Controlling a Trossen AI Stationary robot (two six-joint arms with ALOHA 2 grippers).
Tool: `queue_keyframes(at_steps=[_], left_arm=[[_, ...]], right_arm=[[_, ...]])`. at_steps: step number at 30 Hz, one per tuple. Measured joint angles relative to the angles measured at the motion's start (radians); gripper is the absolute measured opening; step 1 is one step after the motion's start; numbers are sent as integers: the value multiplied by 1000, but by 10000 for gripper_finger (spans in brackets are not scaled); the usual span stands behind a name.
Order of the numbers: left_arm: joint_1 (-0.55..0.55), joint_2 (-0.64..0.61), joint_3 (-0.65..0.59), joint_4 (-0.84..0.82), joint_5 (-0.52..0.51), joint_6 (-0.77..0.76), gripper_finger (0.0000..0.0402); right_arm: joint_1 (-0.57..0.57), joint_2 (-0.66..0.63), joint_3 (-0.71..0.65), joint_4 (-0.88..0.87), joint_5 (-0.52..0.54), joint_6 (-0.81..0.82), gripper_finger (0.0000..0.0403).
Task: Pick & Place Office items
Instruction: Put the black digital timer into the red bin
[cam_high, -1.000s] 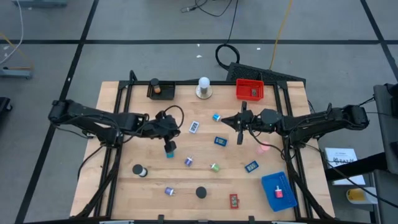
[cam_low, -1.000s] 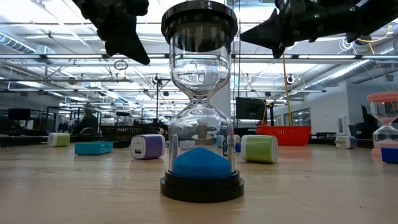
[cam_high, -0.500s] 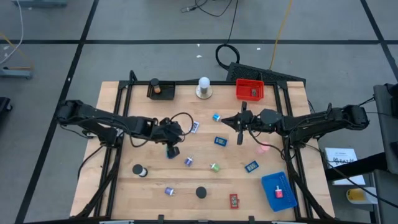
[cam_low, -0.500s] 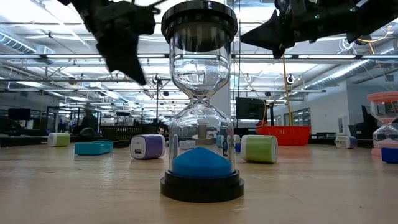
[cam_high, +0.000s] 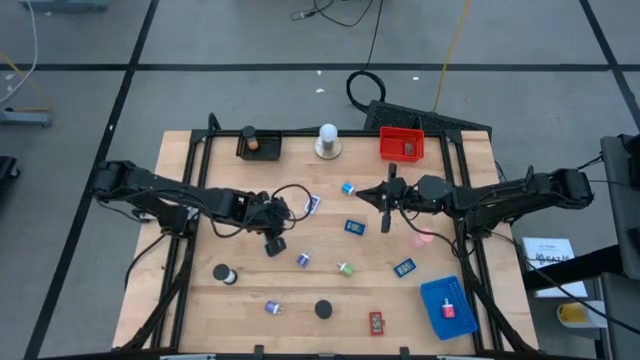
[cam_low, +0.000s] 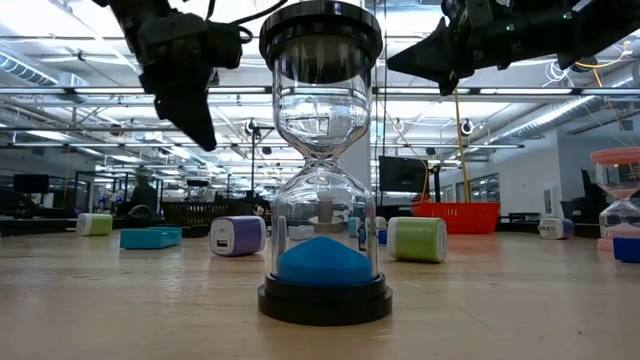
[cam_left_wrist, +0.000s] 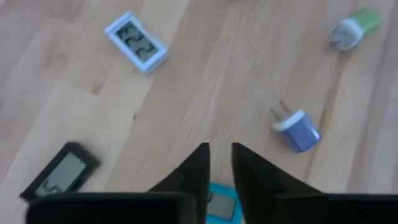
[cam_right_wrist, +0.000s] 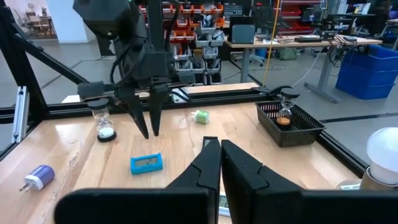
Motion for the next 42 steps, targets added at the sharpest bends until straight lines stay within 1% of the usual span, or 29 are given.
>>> queue_keyframes(at_steps=[4, 7, 10, 12, 17, 20, 24, 32, 36, 42], left_arm=[[52, -15, 0, -94, 7, 8, 147], [111, -16, 0, -179, 38, 65, 188], [180, -12, 0, -232, 52, 155, 220], [229, -7, 0, -245, 80, 221, 238], [324, -8, -8, -226, 128, 426, 271], [367, -8, -41, -181, 129, 540, 279], [412, -8, -124, -105, 137, 628, 280], [470, -8, -242, 22, 155, 664, 280], [483, -8, -264, 87, 155, 682, 280], [486, -8, -311, 159, 155, 751, 280]], right_arm=[[0, 0, 0, 0, 0, 0, 8], [0, 0, 0, 0, 0, 0, 6], [0, 0, 0, 0, 0, 0, 8], [0, 0, 0, 0, 0, 0, 9], [0, 0, 0, 0, 0, 0, 6], [0, 0, 0, 0, 0, 0, 5], [0, 0, 0, 0, 0, 0, 4], [0, 0, 0, 0, 0, 0, 4], [0, 0, 0, 0, 0, 0, 4], [0, 0, 0, 0, 0, 0, 4]])
